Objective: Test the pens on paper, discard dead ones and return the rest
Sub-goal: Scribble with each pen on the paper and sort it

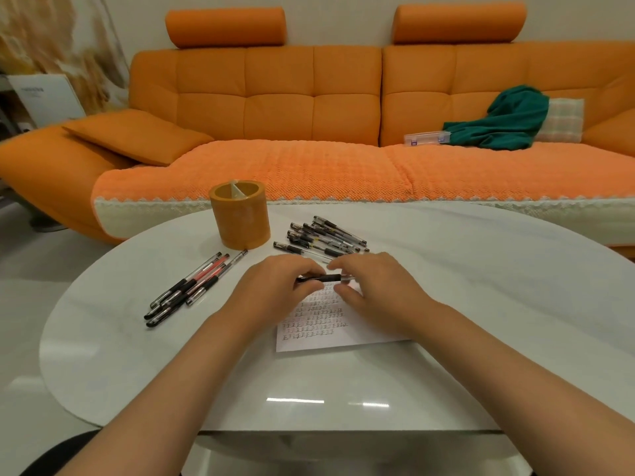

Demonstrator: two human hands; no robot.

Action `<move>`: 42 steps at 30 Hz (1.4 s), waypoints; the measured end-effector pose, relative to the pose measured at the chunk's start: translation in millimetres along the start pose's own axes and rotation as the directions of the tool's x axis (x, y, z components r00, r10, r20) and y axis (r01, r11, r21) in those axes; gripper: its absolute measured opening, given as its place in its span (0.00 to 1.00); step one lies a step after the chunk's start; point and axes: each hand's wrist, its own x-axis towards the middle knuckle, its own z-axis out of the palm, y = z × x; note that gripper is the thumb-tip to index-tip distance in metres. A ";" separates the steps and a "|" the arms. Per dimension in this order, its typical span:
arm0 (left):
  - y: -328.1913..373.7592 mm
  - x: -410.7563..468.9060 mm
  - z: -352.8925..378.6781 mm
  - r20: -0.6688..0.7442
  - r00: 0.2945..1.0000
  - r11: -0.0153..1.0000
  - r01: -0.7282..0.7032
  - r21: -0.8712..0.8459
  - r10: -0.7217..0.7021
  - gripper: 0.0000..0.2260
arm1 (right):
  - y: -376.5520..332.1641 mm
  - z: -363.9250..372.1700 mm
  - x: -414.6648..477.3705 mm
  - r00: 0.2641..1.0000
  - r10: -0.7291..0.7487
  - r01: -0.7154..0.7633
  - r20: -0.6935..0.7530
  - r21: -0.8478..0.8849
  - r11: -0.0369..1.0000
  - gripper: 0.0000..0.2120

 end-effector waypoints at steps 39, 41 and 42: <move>-6.2 -2.8 12.0 0.252 0.958 0.991 0.132 0.035 -0.137 0.16 | 3.9 -10.5 -7.1 0.987 0.151 -0.162 0.063 0.484 0.860 0.19; -6.0 -2.2 14.4 0.273 0.952 0.989 0.122 0.082 -0.141 0.21 | 2.2 -12.9 -7.7 0.978 0.186 -0.205 0.092 0.585 0.784 0.24; -6.7 -1.9 14.8 0.275 0.950 0.987 0.123 0.107 -0.148 0.22 | 1.6 -13.8 -8.2 0.977 0.186 -0.211 0.105 0.618 0.757 0.26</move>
